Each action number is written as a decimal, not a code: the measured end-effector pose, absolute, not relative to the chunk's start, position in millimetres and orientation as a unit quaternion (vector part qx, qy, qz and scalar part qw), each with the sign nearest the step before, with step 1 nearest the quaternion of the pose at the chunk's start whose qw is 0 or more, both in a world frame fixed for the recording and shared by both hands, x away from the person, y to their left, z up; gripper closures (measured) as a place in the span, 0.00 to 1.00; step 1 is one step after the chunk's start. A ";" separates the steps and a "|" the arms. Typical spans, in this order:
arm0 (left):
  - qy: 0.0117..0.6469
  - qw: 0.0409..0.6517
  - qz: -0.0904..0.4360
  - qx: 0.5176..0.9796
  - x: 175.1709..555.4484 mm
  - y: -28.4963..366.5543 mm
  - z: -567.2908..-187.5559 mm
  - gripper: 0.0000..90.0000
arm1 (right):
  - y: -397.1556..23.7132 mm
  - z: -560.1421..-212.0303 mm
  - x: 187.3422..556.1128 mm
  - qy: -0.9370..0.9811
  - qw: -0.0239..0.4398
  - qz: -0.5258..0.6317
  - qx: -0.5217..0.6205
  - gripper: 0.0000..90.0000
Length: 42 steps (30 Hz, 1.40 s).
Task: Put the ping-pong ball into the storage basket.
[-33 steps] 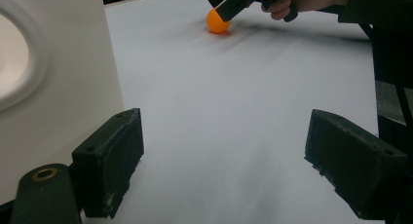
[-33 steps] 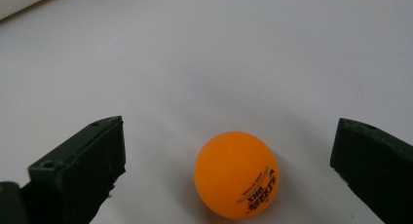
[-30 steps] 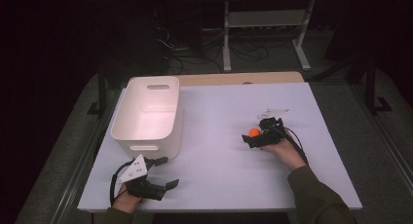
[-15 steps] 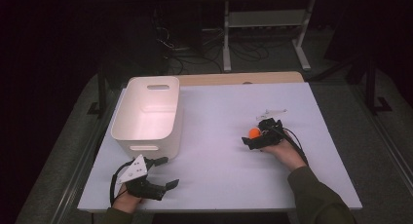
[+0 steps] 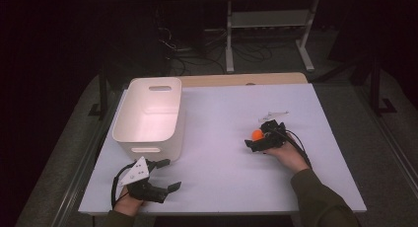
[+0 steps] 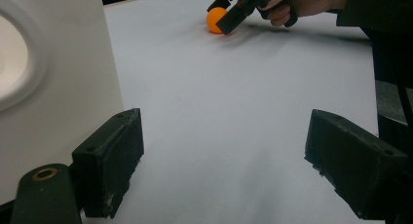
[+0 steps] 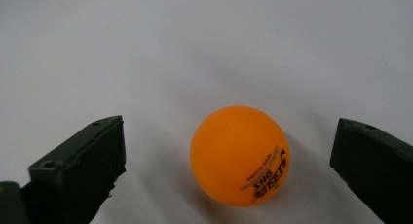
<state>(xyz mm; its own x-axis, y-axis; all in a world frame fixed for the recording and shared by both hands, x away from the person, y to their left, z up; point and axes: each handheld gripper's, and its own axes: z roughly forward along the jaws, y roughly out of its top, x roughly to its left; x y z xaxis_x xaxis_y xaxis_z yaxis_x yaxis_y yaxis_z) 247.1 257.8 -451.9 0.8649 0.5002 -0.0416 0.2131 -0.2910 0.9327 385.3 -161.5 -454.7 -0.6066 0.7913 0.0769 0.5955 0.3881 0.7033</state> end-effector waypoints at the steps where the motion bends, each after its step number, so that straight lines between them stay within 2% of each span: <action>1: 0.225 0.551 0.130 0.793 247.1 257.8 -451.9 0.16 | -161.5 -454.8 385.4 0.822 0.137 0.356 0.422 0.00; 5: 0.225 0.551 0.130 0.793 247.1 257.7 -451.9 0.16 | -160.5 -456.5 385.6 0.823 0.134 0.353 0.424 0.01; 32: 0.225 0.551 0.130 0.793 247.1 257.8 -451.9 0.16 | -162.2 -453.5 383.1 0.820 0.146 0.359 0.422 0.36; 42: 0.224 0.551 0.130 0.793 247.1 257.8 -451.8 0.16 | -162.9 -453.4 383.0 0.820 0.145 0.358 0.422 0.44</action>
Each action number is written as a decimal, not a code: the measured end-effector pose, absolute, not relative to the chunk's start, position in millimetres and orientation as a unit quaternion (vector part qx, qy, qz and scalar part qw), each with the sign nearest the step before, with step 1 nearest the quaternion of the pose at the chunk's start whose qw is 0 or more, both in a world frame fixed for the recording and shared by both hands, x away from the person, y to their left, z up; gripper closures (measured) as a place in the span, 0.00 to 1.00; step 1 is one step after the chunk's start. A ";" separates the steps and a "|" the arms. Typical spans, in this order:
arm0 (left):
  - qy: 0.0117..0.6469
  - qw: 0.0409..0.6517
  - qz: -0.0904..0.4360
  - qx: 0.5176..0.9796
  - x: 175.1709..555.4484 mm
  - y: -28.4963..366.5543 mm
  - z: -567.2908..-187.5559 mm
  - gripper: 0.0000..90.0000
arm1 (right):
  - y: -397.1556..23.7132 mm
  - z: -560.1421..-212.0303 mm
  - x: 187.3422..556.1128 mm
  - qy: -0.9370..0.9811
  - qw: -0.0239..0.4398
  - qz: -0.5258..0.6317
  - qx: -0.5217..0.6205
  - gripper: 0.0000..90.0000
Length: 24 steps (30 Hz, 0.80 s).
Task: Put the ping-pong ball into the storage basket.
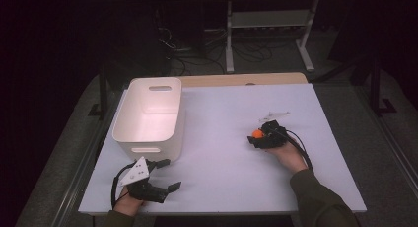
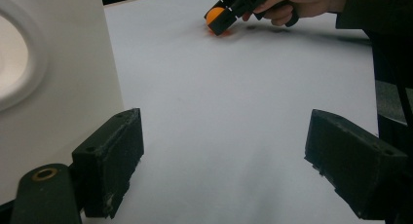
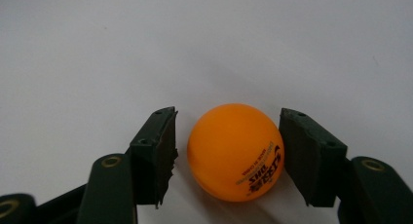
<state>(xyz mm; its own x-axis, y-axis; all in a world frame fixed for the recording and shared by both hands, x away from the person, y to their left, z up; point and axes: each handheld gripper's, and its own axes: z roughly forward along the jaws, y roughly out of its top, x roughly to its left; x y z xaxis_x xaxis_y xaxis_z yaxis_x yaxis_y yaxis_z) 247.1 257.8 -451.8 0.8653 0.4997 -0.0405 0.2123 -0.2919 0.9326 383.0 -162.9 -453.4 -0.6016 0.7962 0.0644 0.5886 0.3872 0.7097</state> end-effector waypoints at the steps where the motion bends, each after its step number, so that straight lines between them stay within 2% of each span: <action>1: 0.225 0.551 0.130 0.793 247.1 257.8 -451.9 0.16 | -163.0 -453.4 383.0 0.820 0.144 0.358 0.422 0.45; 14: 0.224 0.551 0.130 0.793 247.0 257.8 -451.9 0.16 | -164.7 -453.9 382.6 0.820 0.143 0.357 0.424 0.54; 24: 0.224 0.551 0.131 0.793 247.0 257.8 -451.8 0.16 | -165.2 -454.0 382.7 0.820 0.142 0.359 0.423 0.54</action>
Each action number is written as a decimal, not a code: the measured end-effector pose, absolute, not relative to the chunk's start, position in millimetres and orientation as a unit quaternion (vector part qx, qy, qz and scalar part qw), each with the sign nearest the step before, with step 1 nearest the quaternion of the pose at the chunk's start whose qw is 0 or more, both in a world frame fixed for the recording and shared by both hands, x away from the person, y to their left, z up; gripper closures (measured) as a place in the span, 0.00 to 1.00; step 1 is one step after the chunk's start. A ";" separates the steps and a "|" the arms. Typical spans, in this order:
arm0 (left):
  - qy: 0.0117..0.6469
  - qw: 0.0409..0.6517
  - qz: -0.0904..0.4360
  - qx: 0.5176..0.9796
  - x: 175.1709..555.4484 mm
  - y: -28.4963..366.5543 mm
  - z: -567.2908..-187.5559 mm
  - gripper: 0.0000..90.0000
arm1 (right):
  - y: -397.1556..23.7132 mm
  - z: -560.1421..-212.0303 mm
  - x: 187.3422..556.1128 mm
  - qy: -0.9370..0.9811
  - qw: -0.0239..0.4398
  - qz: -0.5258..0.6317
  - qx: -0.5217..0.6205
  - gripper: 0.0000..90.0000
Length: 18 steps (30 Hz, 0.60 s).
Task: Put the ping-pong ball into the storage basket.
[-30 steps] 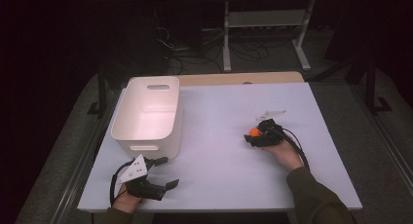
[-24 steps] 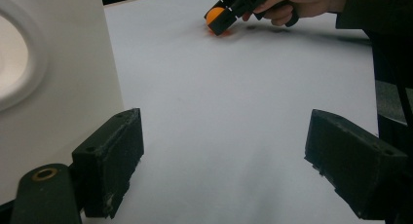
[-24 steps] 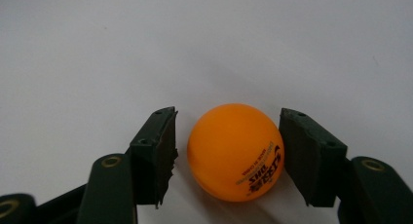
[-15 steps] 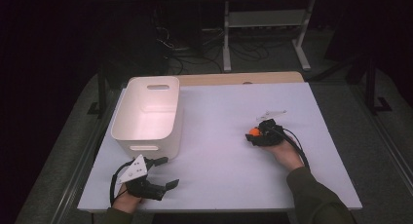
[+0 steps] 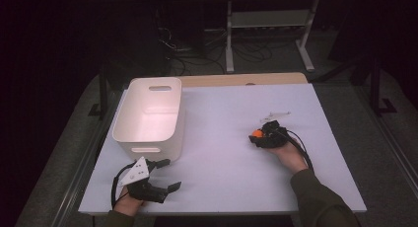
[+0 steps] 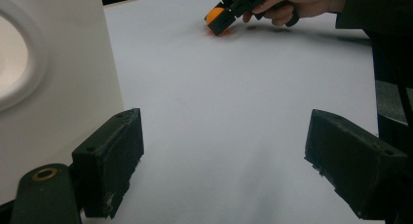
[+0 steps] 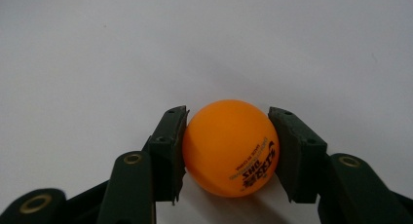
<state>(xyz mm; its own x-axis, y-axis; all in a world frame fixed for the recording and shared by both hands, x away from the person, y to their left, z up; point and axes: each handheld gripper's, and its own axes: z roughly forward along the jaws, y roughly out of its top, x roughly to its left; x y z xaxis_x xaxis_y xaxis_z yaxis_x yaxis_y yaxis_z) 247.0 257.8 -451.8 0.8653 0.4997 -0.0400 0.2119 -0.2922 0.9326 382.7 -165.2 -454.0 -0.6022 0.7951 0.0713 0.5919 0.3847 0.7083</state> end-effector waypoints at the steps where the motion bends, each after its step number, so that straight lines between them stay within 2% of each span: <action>1: 0.224 0.551 0.131 0.793 247.1 257.8 -451.8 0.16 | -165.2 -453.9 382.6 0.820 0.141 0.359 0.423 0.54; 18: 0.224 0.551 0.131 0.793 247.0 257.7 -451.8 0.16 | -165.1 -451.6 382.0 0.821 0.136 0.362 0.420 0.54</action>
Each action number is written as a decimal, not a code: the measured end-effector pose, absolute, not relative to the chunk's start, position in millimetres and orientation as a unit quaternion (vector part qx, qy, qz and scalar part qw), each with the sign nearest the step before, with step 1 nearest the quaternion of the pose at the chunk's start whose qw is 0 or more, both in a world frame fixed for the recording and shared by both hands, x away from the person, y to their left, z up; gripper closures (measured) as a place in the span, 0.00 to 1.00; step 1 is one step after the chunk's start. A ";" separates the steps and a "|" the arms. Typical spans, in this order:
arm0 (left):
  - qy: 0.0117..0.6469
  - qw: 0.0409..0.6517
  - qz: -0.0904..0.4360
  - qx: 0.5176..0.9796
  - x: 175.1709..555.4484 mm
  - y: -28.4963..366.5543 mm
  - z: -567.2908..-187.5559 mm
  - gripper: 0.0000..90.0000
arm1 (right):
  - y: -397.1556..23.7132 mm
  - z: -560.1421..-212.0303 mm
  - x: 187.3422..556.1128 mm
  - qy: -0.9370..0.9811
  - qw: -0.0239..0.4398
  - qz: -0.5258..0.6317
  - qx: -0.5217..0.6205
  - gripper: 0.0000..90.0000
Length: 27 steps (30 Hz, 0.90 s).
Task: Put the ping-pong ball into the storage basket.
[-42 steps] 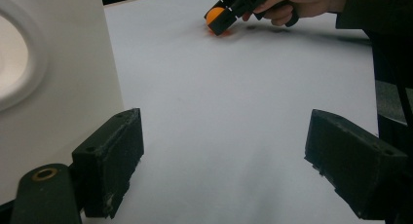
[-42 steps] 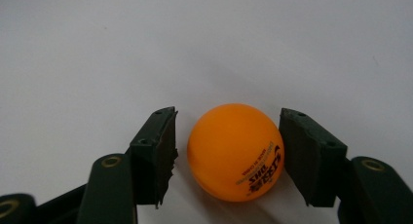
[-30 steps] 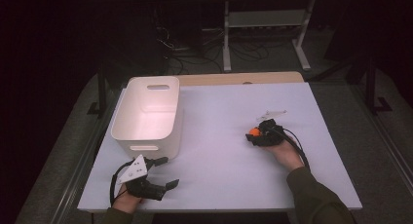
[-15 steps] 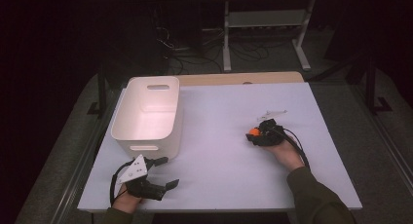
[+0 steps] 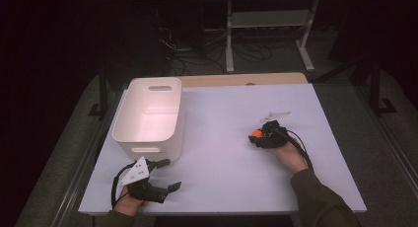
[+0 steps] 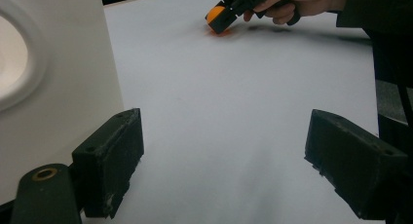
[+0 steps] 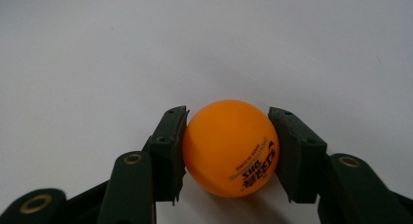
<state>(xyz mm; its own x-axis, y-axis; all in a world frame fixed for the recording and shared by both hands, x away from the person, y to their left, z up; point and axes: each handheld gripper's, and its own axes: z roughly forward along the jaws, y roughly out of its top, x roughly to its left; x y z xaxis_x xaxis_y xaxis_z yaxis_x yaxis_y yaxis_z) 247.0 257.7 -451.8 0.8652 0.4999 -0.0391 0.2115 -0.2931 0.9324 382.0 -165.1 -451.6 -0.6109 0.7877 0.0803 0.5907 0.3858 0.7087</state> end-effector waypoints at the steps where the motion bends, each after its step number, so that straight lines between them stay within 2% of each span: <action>1: 0.224 0.551 0.131 0.793 247.0 257.7 -451.8 0.16 | -165.2 -451.1 381.8 0.821 0.135 0.362 0.419 0.54; 27: 0.224 0.551 0.131 0.793 246.9 257.6 -451.8 0.16 | -160.0 -438.0 374.6 0.819 0.119 0.384 0.409 0.55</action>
<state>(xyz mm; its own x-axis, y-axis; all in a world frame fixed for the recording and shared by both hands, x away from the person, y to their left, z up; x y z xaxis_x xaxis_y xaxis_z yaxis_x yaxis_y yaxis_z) 246.9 257.6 -451.8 0.8652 0.4999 -0.0390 0.2115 -0.2932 0.9324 374.6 -160.0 -438.0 -0.6365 0.7620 0.1189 0.5788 0.3702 0.7266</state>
